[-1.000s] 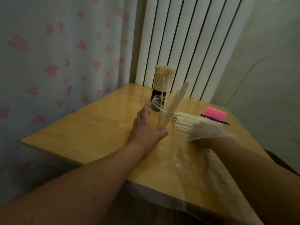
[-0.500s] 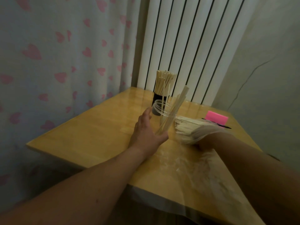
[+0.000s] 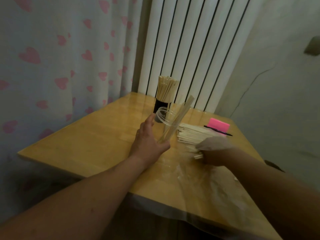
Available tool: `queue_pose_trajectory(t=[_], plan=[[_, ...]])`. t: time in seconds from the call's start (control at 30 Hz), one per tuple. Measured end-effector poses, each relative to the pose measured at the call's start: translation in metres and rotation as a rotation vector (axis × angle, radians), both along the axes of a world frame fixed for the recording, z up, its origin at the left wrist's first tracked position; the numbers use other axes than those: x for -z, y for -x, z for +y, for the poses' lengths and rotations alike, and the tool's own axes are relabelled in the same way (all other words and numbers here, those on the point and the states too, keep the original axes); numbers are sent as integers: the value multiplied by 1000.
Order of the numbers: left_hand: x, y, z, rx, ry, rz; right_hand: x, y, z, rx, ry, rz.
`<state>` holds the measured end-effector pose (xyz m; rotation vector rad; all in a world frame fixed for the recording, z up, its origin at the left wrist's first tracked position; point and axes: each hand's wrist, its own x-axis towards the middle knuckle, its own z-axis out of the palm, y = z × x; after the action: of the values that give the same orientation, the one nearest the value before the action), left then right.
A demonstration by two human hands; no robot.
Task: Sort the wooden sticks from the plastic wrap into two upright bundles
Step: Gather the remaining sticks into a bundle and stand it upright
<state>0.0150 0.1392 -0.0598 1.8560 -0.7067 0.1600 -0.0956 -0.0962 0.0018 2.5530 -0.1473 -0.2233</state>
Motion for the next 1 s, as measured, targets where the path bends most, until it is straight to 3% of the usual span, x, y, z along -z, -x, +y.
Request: queue_pose_trajectory(t=[0.23,0.4,0.5,0.63,0.77,0.87,1.0], plan=[[-3,5,4,-3,16,15,20,62,38,64,-261,-485],[-21,10,19,-27,-46,-61,33,112,63,22,-809,-966],[-30,19,38,-15,-143,-167,13,134,78,221,-1233,-1263],[-33,30,61,-6,-252,-265,-23,147,83,362,-1690,-1365],[-23,37,67,23,-261,-248,-59,145,98,206,-2051,-1454],[-11,42,66,6,-241,-269,-75,133,109,105,-2093,-1462],[-4,42,68,-37,-182,-264,-80,103,114,128,-2019,-1444]])
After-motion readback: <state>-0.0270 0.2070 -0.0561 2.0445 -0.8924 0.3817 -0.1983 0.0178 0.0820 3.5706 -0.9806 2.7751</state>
